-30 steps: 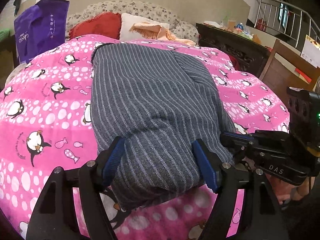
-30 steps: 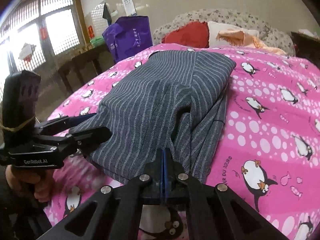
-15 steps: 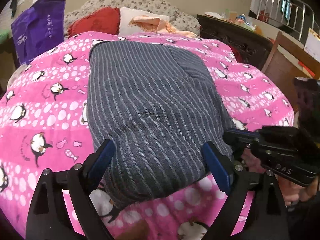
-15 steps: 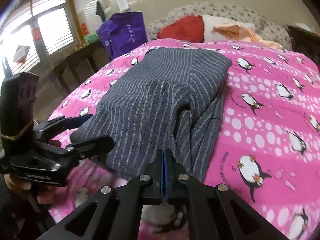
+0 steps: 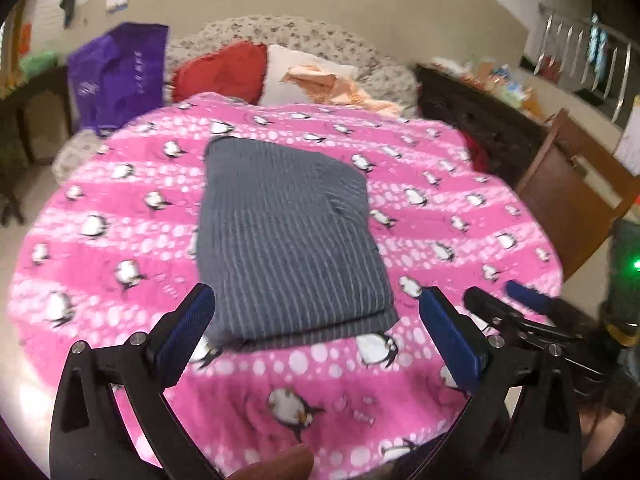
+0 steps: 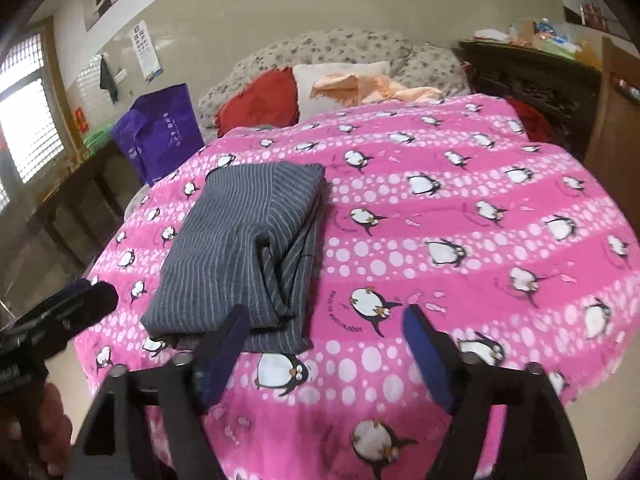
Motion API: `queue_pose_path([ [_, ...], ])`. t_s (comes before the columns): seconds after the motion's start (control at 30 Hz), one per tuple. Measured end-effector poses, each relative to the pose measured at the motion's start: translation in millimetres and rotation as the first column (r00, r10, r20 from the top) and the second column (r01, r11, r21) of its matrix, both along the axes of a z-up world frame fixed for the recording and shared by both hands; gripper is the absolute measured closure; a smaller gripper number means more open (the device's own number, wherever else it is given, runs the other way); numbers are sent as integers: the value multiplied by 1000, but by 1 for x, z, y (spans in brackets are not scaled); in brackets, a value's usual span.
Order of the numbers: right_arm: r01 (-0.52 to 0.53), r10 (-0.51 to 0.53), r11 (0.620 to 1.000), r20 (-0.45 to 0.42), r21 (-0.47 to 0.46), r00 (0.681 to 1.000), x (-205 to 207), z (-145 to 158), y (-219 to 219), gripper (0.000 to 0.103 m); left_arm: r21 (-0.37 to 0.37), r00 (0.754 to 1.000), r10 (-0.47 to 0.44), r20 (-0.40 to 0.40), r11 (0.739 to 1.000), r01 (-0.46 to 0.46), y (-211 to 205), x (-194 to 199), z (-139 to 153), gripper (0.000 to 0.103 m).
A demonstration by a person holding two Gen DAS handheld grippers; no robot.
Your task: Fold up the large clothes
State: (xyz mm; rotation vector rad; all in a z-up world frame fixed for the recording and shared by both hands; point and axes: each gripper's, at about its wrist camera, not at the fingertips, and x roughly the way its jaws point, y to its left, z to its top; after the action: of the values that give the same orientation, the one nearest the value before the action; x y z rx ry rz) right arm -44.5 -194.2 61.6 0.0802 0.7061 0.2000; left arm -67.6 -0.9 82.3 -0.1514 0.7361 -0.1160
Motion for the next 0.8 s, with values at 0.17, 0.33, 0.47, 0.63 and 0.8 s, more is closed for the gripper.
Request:
queue_pose_path([
  [0.17,19,-18,999,28,-31,999,-24,16,0,16,45,997,78,8,996,-78,-3,-24,11,1],
  [0.33,44,-44,999,59,-10,997,-36,22,-3,16,59,990,138,7,989,-138,10,-26,7,1],
  [0.47,62,-59,998,84,-27,995,-39,22,4,16,64,982,188,-18,980,-187,19,-25,-1,1],
  [0.63,46,-40,998,126,-50,991,-49,22,15,16,72,979,201,-35,978,-198,23,-27,-8,1],
  [0.8,38,-30,998,150,-56,988,-55,18,23,16,76,980,194,-50,979,-190,20,-25,-14,1],
])
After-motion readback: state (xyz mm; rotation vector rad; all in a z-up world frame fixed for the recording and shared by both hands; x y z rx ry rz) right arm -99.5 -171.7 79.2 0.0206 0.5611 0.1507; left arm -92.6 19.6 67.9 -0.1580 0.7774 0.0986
